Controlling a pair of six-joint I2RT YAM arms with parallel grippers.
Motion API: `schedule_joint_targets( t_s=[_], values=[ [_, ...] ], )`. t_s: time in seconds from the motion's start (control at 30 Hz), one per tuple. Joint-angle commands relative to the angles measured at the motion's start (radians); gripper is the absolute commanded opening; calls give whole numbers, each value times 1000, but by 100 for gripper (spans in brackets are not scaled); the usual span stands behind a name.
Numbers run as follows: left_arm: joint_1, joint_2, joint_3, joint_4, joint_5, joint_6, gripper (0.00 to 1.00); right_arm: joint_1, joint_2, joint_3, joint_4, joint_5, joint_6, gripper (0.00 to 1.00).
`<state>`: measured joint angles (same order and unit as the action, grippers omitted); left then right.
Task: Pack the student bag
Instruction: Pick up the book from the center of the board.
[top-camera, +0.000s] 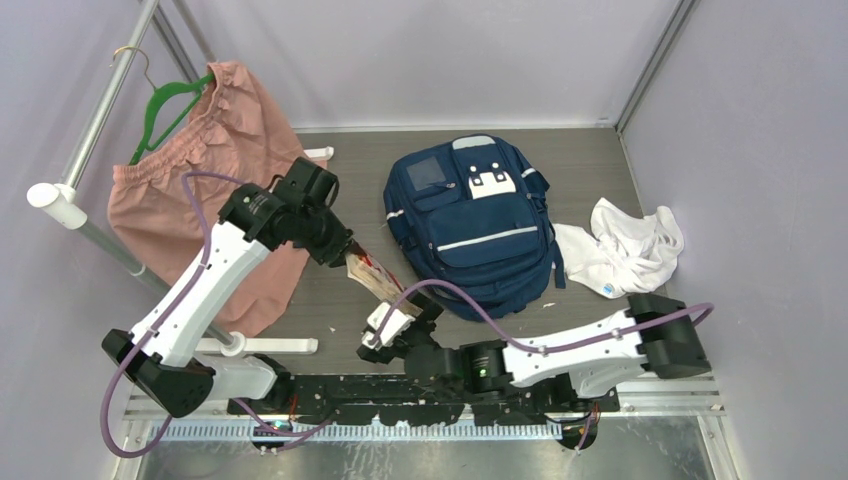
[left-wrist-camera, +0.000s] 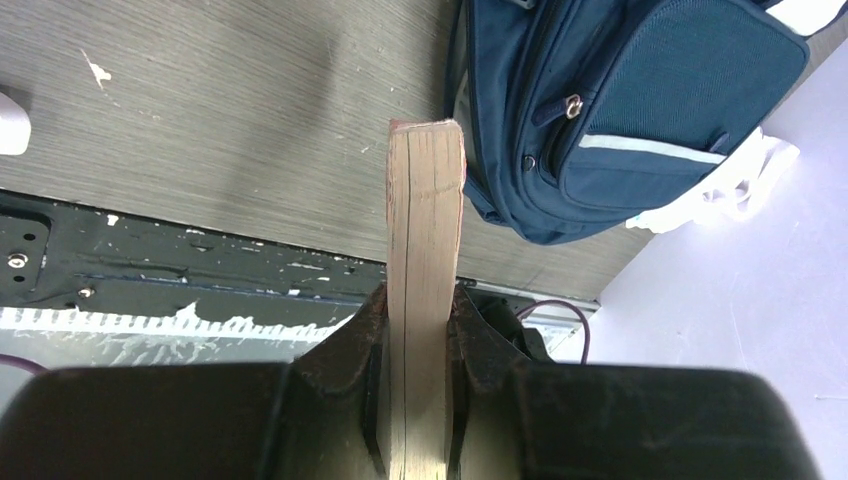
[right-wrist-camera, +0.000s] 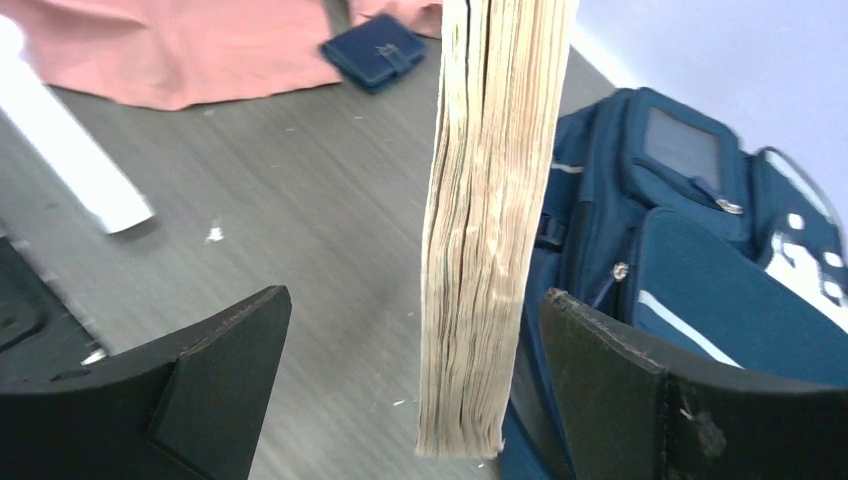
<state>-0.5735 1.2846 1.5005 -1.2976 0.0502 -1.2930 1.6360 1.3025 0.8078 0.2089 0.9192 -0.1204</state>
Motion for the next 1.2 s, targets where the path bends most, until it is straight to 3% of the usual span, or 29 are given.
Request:
schedule_joint_targets(
  t_s=[0.0, 0.17, 0.27, 0.33, 0.4, 0.5, 0.53, 0.57, 0.6, 0.67, 0.73, 0.83, 0.93, 1.03, 1.17],
  values=[
    [6, -32, 32, 51, 59, 12, 0, 1, 115, 15, 293, 250, -167, 100],
    [7, -57, 11, 66, 72, 9, 0, -13, 159, 4, 377, 257, -175, 100],
    [9, -70, 18, 69, 77, 8, 0, -72, 129, 0, 307, 198, -74, 100],
    [9, -77, 27, 67, 83, 8, 0, -120, 94, -4, 237, 109, 11, 94],
    [11, -85, 27, 60, 83, 6, 0, -167, 65, -8, 194, 34, 75, 80],
    [11, -105, 15, 72, 85, -6, 0, -213, 46, -9, 149, -8, 115, 49],
    [11, -113, 12, 79, 85, -12, 0, -220, 40, -12, 138, -13, 116, 25],
    [11, -120, 9, 87, 83, -12, 0, -224, 29, -17, 133, -15, 119, 12],
    [11, -127, 6, 90, 75, -13, 4, -226, 13, -24, 126, -23, 120, 3],
    [12, -140, 12, 64, 27, -35, 25, -237, -34, -33, 75, -96, 166, 1],
    [13, -154, 16, 53, -22, -38, 56, -261, -103, -36, 3, -209, 222, 1],
    [15, -184, 26, 105, -42, 31, 89, -355, -206, -43, -122, -429, 336, 1],
    [17, -229, 64, 163, -88, 188, 98, -449, -314, -41, -265, -677, 413, 1],
    [18, -323, 46, 300, -58, 481, 100, -521, -429, -21, -397, -886, 442, 1],
    [18, -481, -112, 491, 141, 779, 100, -622, -530, 29, -494, -1245, 469, 1]
  ],
)
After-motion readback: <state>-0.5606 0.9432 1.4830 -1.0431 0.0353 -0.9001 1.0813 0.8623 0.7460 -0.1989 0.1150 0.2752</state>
